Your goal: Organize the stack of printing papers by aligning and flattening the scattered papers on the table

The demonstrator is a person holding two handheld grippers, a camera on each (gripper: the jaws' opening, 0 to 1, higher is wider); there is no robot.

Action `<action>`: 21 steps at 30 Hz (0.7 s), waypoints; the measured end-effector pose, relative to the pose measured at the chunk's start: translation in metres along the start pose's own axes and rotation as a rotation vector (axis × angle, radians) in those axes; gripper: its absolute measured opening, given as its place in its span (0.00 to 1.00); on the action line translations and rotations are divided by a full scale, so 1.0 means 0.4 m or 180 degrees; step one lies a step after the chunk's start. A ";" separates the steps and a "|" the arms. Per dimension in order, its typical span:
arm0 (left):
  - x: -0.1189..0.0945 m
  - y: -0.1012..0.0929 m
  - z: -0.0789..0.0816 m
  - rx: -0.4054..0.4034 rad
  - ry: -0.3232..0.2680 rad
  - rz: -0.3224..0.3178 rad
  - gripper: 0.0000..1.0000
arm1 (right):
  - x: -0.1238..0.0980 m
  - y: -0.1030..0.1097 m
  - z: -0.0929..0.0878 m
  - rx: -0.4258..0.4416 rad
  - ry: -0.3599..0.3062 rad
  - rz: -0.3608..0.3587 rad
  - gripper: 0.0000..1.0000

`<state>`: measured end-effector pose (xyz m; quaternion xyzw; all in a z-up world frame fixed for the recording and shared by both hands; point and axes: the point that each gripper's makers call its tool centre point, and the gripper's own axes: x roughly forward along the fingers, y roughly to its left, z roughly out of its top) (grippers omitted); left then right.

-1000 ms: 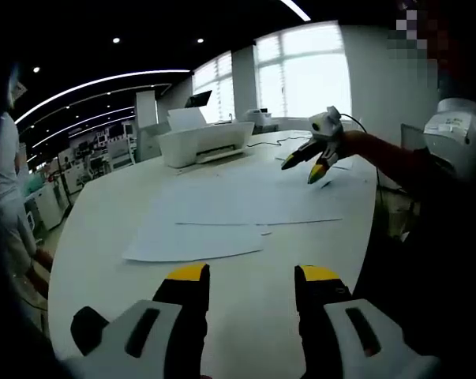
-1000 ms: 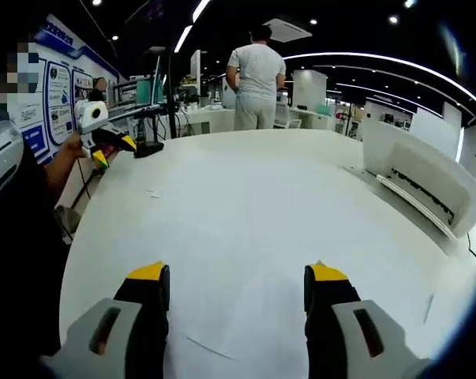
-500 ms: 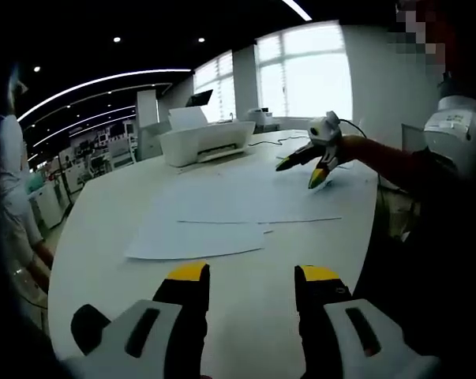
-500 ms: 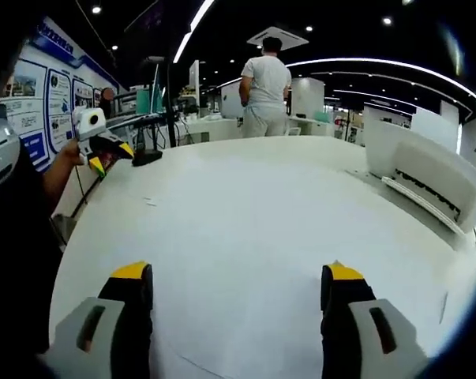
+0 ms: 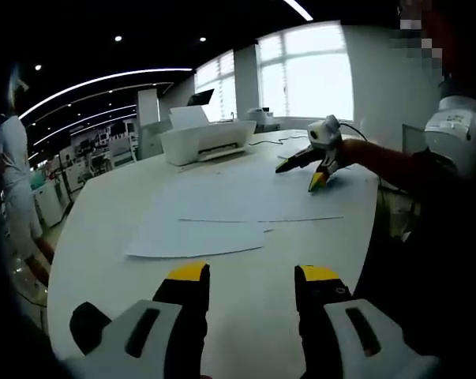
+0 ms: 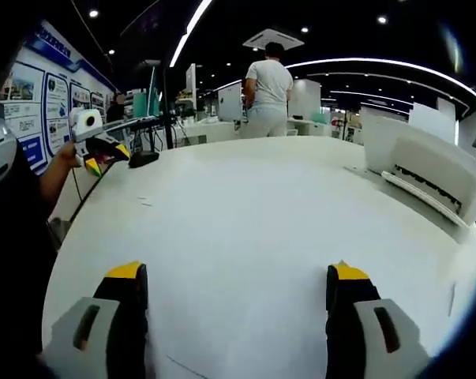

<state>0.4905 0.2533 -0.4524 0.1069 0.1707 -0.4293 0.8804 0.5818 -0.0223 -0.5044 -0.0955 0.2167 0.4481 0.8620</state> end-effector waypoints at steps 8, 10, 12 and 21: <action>0.004 0.001 -0.003 -0.0007 0.0009 -0.0004 0.48 | 0.005 -0.006 0.001 0.0013 -0.0080 -0.0042 0.90; 0.003 0.000 -0.002 -0.0004 0.0006 -0.0007 0.48 | 0.006 -0.007 0.000 0.0005 -0.0087 -0.0050 0.90; 0.003 -0.002 0.000 0.0002 0.0004 -0.0009 0.48 | 0.007 -0.008 -0.001 -0.0011 -0.0094 -0.0062 0.90; 0.000 -0.003 -0.004 -0.0006 0.0014 0.0007 0.48 | 0.010 0.012 0.001 -0.0112 -0.0159 0.0015 0.78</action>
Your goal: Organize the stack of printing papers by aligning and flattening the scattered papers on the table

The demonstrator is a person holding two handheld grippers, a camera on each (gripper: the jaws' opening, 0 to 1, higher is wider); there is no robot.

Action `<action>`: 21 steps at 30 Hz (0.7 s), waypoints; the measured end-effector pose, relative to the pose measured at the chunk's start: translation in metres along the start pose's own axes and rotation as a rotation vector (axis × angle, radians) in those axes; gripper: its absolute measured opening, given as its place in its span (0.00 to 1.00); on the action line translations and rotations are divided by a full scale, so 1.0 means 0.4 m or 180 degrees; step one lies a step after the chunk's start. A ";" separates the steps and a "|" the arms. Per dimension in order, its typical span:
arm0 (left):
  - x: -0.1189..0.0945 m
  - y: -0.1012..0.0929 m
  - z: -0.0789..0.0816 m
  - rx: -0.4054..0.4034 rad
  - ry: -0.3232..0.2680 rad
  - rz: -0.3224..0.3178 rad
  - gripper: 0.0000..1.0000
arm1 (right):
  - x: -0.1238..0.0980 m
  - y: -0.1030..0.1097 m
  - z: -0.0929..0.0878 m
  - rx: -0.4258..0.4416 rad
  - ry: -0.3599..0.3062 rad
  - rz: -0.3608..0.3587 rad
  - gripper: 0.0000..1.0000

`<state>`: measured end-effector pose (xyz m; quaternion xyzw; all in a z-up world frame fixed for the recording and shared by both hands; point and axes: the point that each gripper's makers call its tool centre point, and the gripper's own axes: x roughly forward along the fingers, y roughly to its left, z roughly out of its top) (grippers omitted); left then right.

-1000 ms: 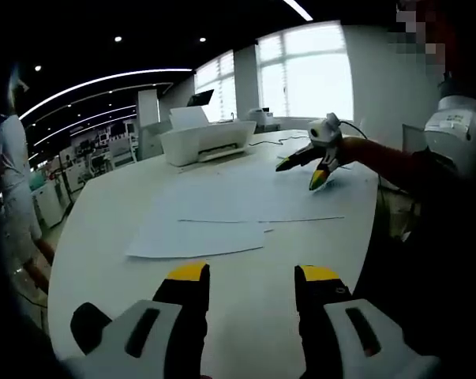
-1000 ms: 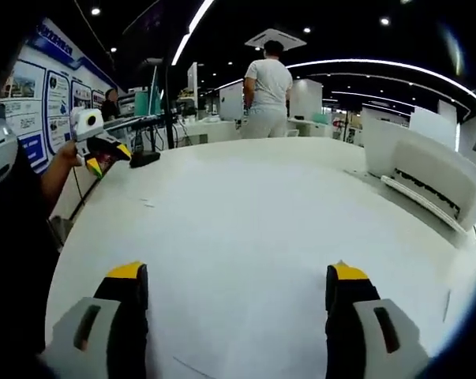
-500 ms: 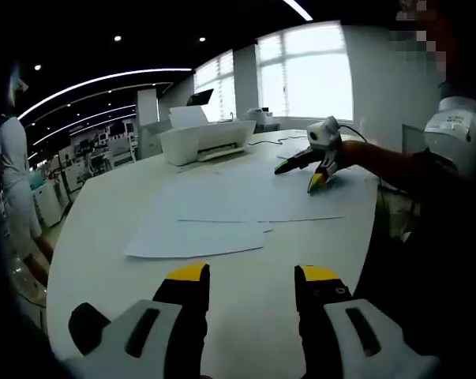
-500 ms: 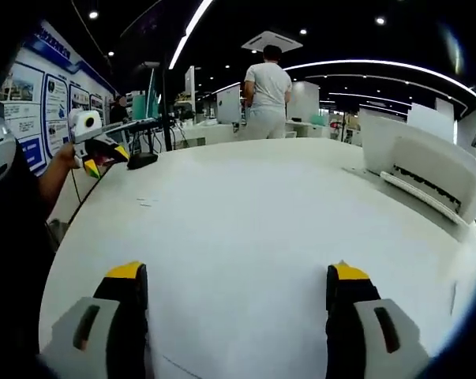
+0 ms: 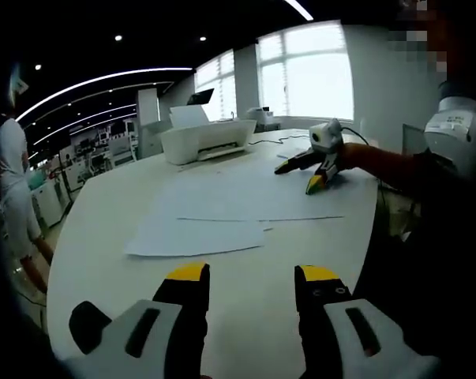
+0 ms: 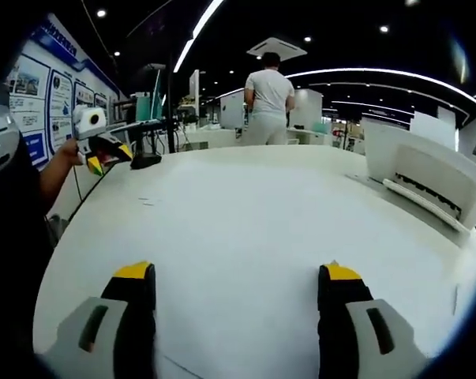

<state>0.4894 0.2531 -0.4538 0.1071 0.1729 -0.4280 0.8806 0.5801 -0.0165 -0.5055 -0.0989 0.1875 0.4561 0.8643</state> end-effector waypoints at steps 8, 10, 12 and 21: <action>-0.001 -0.005 0.008 0.0028 0.0003 -0.0007 0.48 | -0.005 0.000 0.001 0.0006 -0.0002 0.0013 0.64; -0.001 -0.006 0.009 0.0031 0.0003 -0.0007 0.48 | -0.008 -0.004 0.001 0.0015 0.0001 0.0011 0.60; 0.001 -0.005 0.009 0.0027 0.0011 -0.0002 0.48 | -0.010 -0.007 0.000 0.0017 0.0015 0.0012 0.55; 0.003 -0.004 0.012 0.0030 0.0013 -0.0003 0.48 | -0.019 -0.005 -0.001 0.0011 0.0103 0.0066 0.32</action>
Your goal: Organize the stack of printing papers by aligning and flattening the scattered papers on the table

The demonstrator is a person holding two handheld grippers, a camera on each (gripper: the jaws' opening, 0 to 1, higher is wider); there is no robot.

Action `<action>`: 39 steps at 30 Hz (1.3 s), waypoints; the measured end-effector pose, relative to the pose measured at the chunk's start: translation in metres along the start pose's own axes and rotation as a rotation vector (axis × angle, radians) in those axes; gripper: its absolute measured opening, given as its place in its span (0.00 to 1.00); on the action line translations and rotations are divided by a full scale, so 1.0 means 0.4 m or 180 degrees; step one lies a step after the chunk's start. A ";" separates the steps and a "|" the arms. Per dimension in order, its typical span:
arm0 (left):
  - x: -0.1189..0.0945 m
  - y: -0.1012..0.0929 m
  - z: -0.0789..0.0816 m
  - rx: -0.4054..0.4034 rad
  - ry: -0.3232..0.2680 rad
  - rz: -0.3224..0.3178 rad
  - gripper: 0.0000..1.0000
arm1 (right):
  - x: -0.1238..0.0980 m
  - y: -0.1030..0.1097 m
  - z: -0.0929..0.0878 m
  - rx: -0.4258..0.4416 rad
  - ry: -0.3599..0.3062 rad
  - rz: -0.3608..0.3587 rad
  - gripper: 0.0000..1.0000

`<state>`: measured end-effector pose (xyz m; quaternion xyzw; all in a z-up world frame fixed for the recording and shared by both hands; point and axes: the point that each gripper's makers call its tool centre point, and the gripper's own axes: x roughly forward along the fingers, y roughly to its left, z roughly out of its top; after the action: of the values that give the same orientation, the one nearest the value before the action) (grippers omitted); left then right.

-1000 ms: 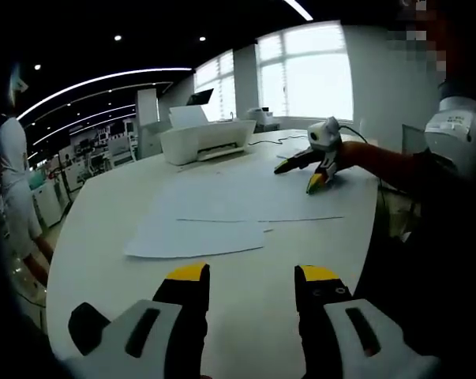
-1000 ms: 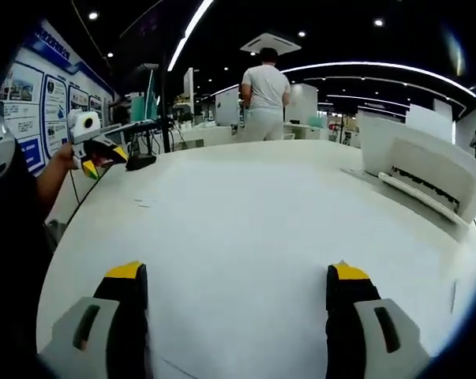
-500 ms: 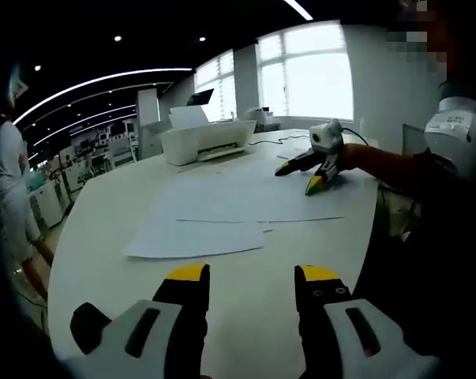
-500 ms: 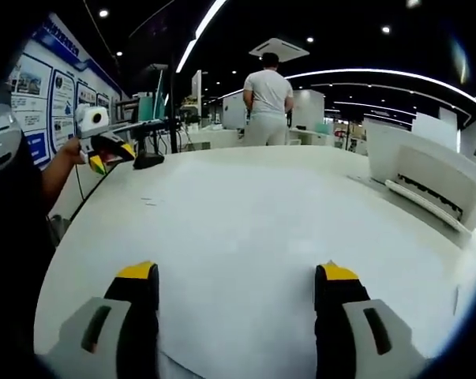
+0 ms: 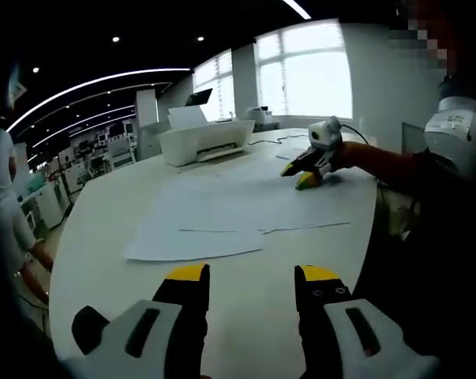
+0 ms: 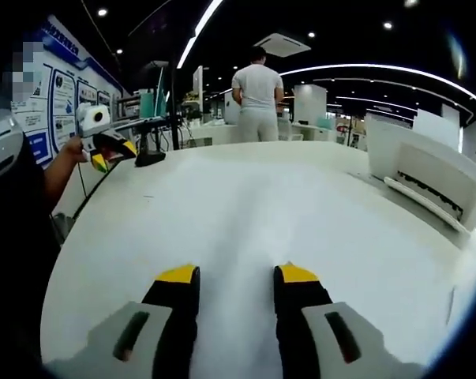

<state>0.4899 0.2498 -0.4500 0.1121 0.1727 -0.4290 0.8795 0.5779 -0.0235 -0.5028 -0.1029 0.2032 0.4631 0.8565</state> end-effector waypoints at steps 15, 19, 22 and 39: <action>0.002 0.001 -0.009 -0.0023 0.0006 -0.0007 0.48 | -0.003 0.020 0.007 -0.0077 0.0021 0.0091 0.05; 0.008 0.000 -0.010 -0.0024 0.0009 -0.0019 0.48 | -0.017 0.022 0.021 -0.0156 -0.0024 0.0073 0.02; 0.011 0.000 -0.005 -0.0019 0.0001 -0.0025 0.49 | -0.024 0.023 0.027 -0.0223 -0.0031 0.0065 0.01; 0.047 0.005 0.064 0.0142 -0.0101 -0.0077 0.51 | -0.074 0.035 0.085 -0.0979 -0.0013 -0.0129 0.00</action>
<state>0.5077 0.2288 -0.4338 0.1227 0.1504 -0.4450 0.8742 0.5602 -0.0257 -0.4589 -0.2360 0.1260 0.4715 0.8403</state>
